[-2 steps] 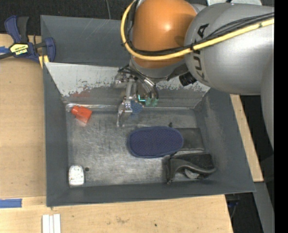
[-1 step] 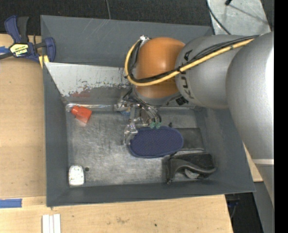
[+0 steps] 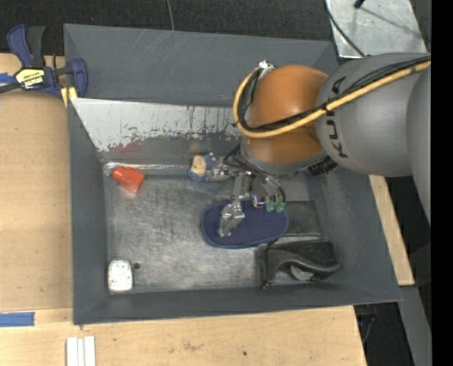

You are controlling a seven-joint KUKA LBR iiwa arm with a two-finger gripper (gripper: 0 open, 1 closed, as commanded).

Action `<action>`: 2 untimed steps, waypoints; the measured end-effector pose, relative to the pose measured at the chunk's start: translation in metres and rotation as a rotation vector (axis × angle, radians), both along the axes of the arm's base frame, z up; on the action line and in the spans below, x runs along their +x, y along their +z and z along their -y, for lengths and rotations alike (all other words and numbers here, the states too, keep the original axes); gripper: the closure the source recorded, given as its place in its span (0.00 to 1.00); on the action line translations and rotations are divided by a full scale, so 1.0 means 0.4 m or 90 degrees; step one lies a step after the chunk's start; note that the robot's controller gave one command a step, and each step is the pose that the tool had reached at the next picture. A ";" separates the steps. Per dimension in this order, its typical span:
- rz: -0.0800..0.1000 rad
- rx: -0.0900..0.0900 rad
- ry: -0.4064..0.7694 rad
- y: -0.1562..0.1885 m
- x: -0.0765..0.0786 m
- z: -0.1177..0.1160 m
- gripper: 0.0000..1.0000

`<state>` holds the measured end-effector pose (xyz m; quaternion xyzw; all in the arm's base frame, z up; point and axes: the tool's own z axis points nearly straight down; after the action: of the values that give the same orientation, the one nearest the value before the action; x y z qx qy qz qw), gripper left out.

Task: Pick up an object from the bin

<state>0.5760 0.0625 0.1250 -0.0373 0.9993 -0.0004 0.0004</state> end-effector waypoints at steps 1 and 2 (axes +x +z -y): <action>0.003 0.004 0.107 -0.119 0.004 0.008 0.00; 0.003 0.003 0.107 -0.113 0.006 0.011 1.00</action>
Offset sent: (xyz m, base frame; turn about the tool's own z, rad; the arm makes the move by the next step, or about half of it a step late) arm -0.0022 -0.0072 -0.0550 -0.1685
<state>0.5784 0.0580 0.0799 -0.1209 0.9927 0.0020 0.0028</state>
